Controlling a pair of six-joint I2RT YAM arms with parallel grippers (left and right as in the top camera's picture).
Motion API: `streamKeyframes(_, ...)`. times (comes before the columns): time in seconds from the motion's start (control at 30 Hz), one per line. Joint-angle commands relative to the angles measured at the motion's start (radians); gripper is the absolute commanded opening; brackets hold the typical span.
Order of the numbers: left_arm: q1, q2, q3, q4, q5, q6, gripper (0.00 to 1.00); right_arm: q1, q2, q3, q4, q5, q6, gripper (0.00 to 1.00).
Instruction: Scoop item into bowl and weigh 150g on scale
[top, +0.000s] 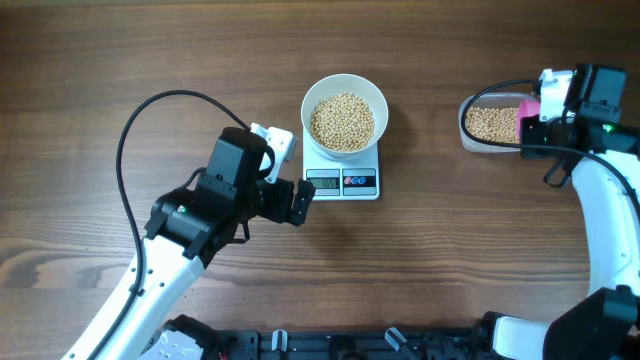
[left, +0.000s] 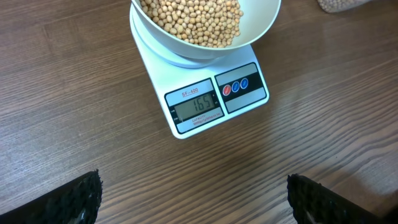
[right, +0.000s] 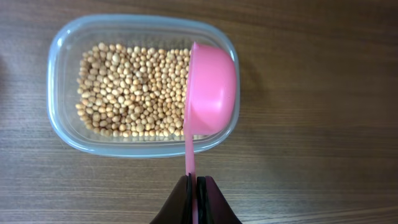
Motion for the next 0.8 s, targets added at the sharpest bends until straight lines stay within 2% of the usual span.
streamKeyframes(0.0,-0.004,0.0,0.004,0.003,0.012,0.02,1.0,0.005,0.04,0.0,0.001,0.026,-0.013,0.04)
streamKeyframes(0.27,-0.004,0.0,0.004,0.003,0.012,0.02,1.0,0.008,0.101,0.0,0.001,0.02,-0.01,0.04)
streamKeyframes(0.77,-0.004,0.0,0.004,0.003,0.012,0.02,1.0,0.037,0.138,0.0,-0.062,-0.192,-0.012,0.04)
